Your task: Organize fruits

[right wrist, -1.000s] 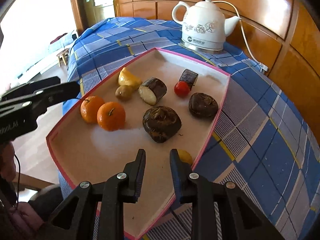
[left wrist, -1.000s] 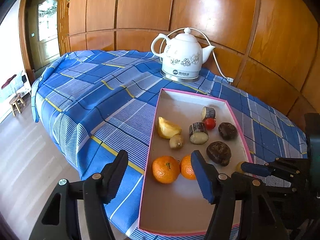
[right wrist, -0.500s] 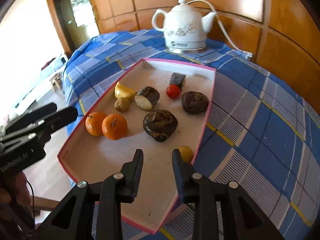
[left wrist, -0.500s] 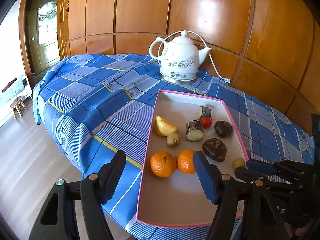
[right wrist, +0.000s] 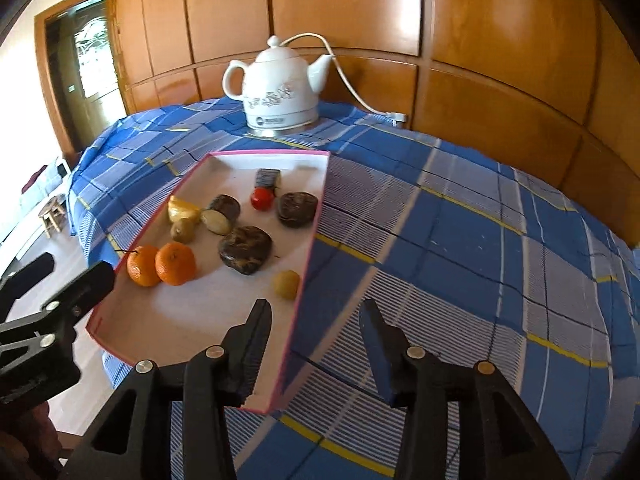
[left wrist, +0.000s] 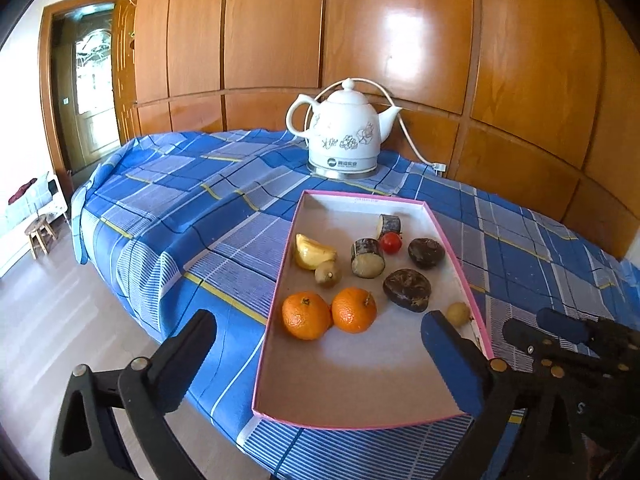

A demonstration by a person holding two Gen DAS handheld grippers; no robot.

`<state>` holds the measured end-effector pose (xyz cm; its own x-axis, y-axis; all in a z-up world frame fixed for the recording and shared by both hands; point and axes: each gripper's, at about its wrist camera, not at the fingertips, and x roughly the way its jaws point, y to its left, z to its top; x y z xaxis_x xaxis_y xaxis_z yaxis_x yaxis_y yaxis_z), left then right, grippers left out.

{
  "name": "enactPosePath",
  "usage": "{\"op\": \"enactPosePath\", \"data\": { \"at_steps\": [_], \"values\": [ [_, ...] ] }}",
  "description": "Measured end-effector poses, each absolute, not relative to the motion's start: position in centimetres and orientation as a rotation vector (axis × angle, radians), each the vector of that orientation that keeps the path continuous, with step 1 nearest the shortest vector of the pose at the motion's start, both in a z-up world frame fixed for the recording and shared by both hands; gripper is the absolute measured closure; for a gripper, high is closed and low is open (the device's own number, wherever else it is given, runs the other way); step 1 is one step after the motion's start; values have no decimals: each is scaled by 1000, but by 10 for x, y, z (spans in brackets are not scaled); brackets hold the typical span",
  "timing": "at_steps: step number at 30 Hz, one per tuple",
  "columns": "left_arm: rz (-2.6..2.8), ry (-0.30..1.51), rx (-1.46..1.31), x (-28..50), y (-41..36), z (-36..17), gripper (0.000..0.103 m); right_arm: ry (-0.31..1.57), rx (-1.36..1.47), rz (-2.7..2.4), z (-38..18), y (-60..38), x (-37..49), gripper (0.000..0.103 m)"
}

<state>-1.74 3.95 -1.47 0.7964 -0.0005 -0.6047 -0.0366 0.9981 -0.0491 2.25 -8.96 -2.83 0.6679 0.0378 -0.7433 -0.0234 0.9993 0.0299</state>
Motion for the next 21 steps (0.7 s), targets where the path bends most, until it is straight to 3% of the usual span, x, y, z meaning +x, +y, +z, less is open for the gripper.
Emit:
{"op": "enactPosePath", "data": {
  "at_steps": [21],
  "values": [
    [51,623,-18,-22,35,-9,0,825,24,24,-27,-89,13,57]
  ]
}}
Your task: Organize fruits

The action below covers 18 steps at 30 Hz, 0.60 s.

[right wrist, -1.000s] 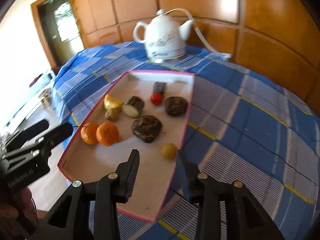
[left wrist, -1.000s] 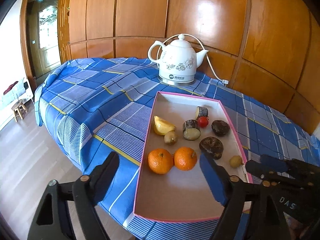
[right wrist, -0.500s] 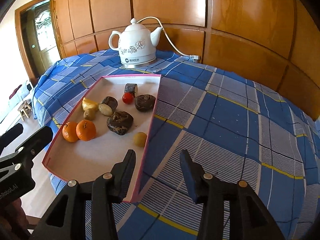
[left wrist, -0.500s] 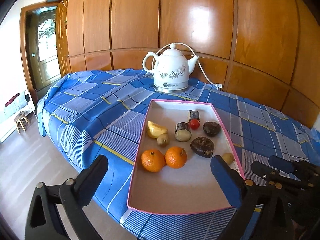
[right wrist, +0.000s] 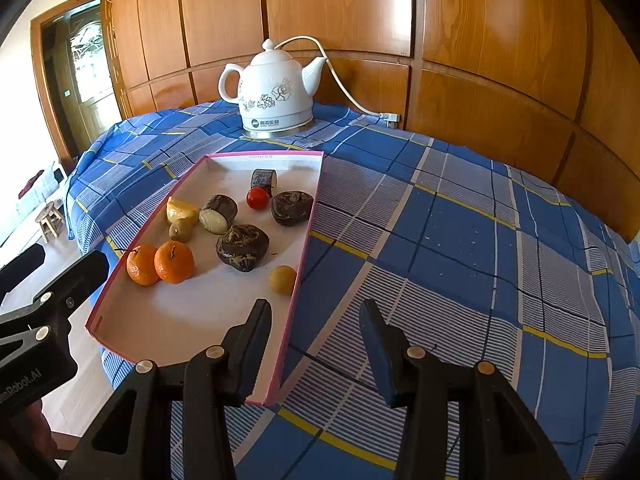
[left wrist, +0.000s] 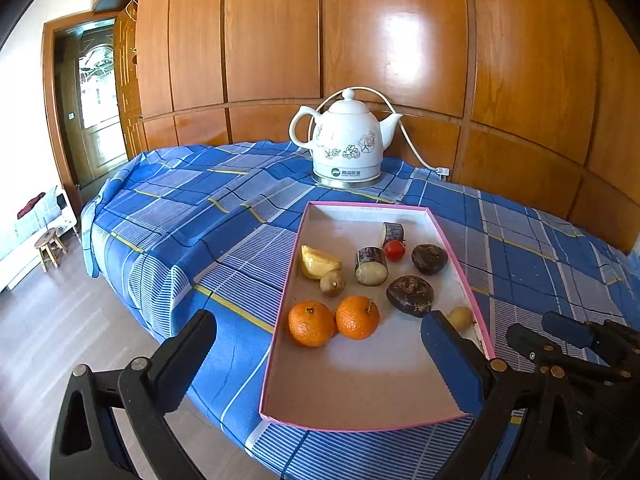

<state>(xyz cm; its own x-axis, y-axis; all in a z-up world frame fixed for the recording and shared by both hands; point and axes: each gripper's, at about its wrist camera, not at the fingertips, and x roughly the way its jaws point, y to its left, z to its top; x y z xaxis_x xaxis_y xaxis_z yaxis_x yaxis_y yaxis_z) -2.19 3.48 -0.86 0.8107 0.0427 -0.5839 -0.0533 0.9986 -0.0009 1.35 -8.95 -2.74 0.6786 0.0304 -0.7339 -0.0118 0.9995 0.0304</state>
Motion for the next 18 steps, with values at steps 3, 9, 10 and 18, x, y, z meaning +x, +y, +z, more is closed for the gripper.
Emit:
{"op": "enactPosePath", "data": {
  "at_steps": [3,9,10,18],
  "values": [
    [57,621,-15,-22,35,-9,0,823,24,23,-27,-89,14,57],
    [62,613,-9,-22,34,-9,0,823,24,25,-28,-88,14,57],
    [63,611,-8,-23,33,-8,0,823,24,24,-27,-88,14,57],
    [68,611,-19,-22,35,-7,0,817,19,27,-27,-87,13,57]
  ]
}}
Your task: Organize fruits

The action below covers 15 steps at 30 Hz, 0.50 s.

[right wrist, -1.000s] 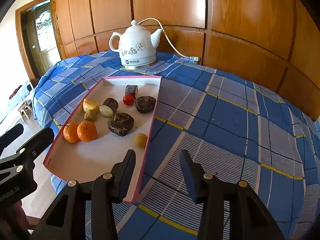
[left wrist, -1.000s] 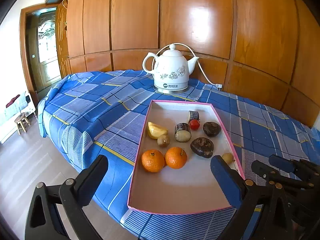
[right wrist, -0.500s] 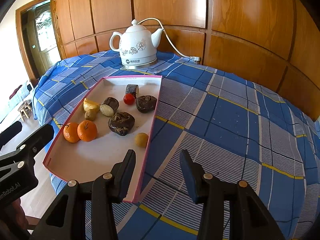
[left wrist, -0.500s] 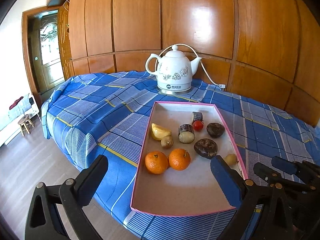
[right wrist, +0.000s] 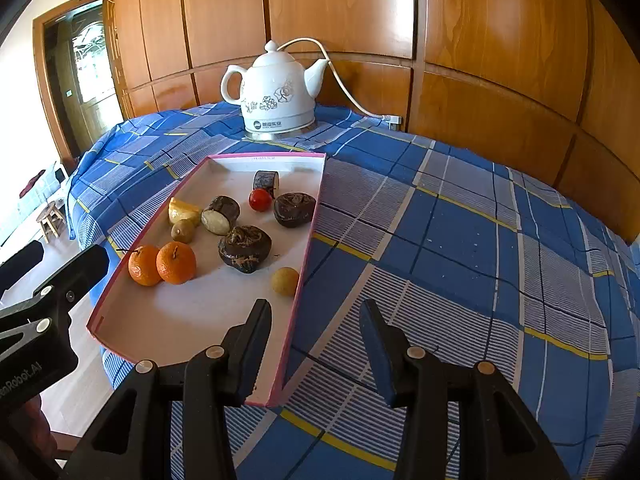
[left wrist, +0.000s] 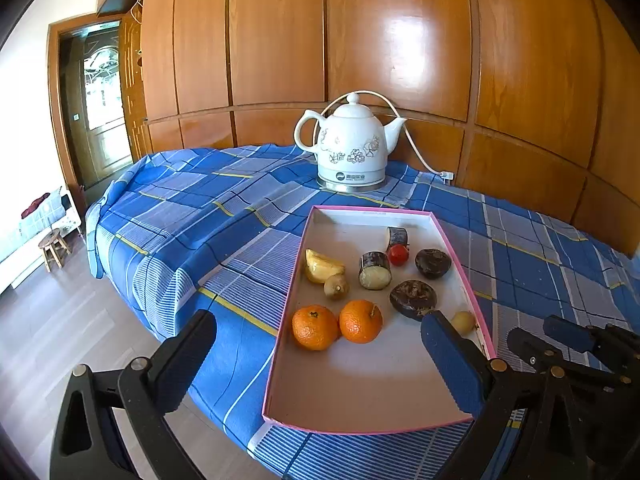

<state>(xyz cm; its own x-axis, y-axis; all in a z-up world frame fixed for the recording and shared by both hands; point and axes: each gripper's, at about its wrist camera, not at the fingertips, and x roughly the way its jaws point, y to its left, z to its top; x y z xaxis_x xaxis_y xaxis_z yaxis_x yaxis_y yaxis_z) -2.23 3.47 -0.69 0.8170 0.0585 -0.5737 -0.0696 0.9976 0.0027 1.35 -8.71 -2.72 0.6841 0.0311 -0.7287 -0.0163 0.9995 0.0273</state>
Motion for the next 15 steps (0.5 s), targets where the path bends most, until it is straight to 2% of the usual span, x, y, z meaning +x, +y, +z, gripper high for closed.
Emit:
{"op": "enactPosePath", "data": {
  "at_steps": [15],
  "values": [
    [63,600,-24,-24,36,-5,0,819,13,37,-26,-86,14,57]
  ]
}}
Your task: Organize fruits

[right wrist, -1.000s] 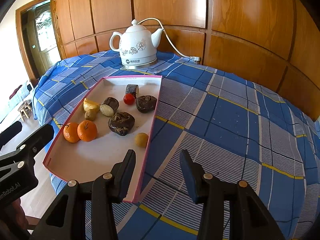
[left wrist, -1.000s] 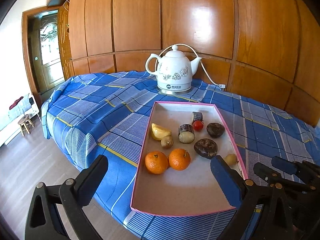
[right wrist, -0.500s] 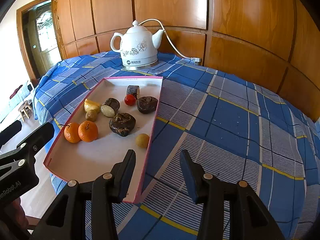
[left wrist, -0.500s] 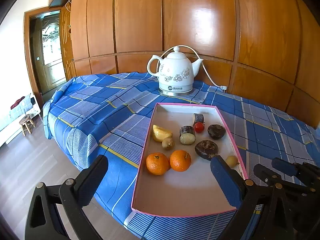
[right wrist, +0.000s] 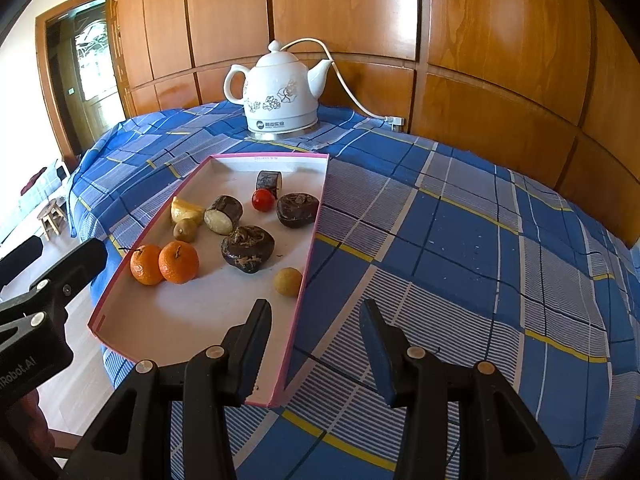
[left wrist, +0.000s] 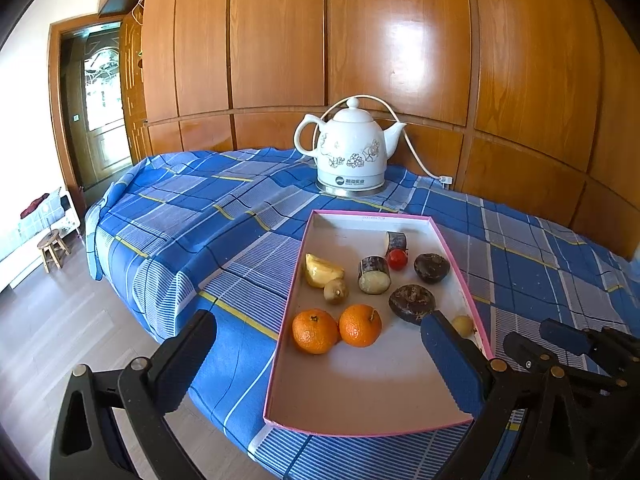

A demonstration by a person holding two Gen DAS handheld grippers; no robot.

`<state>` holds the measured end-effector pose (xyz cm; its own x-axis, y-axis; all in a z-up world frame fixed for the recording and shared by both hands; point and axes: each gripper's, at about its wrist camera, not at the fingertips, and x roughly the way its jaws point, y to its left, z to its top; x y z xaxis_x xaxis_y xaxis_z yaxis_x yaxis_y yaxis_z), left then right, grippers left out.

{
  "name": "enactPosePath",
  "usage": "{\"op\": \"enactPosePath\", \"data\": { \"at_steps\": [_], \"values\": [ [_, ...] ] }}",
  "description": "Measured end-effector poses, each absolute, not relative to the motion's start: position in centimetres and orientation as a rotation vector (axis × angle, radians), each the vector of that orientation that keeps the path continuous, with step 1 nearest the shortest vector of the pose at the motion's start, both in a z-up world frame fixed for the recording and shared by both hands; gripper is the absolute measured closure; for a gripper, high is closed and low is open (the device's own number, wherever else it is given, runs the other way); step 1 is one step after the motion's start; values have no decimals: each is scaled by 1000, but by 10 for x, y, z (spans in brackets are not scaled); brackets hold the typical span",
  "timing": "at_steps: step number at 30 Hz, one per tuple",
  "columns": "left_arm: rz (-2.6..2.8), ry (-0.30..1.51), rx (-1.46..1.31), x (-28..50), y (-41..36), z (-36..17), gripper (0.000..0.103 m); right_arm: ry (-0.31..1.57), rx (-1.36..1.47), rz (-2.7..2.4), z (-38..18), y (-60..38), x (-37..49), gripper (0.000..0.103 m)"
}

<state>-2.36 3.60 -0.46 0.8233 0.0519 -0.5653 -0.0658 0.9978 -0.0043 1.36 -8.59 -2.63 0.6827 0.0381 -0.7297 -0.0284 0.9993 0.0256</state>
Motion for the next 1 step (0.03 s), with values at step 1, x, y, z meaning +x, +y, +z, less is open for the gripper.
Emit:
{"op": "enactPosePath", "data": {
  "at_steps": [1],
  "values": [
    [63,601,-23,-23,36,-4,0,819,13,40,-26,-87,14,57]
  ]
}}
